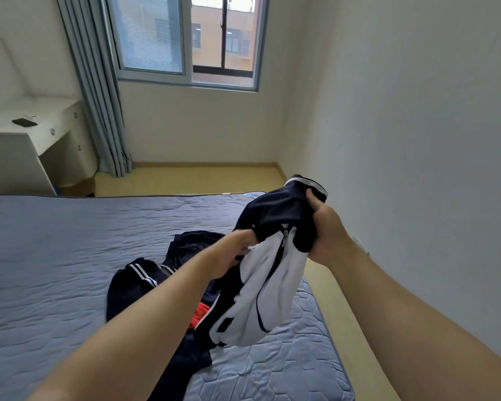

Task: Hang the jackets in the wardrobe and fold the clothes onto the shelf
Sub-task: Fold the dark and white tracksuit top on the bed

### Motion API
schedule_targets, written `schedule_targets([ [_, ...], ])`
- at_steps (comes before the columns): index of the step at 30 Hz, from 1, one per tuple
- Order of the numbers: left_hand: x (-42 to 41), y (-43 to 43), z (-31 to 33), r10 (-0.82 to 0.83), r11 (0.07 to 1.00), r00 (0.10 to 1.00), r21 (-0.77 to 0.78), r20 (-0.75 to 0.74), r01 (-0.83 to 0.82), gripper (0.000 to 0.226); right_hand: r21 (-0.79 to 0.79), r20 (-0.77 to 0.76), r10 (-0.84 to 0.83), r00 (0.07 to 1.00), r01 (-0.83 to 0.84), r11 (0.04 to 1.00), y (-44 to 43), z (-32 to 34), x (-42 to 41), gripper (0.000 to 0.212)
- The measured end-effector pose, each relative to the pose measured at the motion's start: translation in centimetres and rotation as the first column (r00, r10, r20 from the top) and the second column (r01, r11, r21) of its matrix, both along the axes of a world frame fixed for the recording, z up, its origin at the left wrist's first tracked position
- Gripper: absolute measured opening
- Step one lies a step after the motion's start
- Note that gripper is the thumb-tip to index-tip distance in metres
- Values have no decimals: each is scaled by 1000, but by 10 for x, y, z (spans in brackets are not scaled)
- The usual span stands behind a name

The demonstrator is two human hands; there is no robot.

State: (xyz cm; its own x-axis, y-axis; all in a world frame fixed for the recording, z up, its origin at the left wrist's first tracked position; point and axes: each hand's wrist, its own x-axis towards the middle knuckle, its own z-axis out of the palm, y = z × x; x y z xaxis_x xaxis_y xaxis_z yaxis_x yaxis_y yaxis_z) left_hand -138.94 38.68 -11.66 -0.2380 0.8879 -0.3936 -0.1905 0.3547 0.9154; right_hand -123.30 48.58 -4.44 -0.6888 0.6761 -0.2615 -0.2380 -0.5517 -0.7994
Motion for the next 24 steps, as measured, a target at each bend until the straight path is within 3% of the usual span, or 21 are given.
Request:
schedule_targets([
  [2,2,1,-8,-73,995,982,80,173,60,45,-7,-11,6,1000,-6,1000,1,-2,-1,59],
  [5,-1,2,-5,-31,986,969,167,247,-11,39,1,-53,8,999,-8,1000,4,-3,3,54],
  [10,-15,3,11,151,980,988,132,-32,-146,58,115,18,12,1000,-14,993,11,-3,13,32],
  [13,-25,5,29,240,967,954,127,-177,-220,75,197,-19,57,998,-53,979,16,-4,21,49],
  [16,-35,11,46,321,947,884,143,-340,-288,76,216,-40,107,993,-96,972,18,-5,27,57],
  [21,-47,12,77,414,901,828,297,-378,-315,59,380,275,171,946,-270,884,14,-7,37,66],
  [24,-49,6,100,356,864,918,436,-173,-253,40,467,491,113,864,-371,803,16,-21,46,60],
])
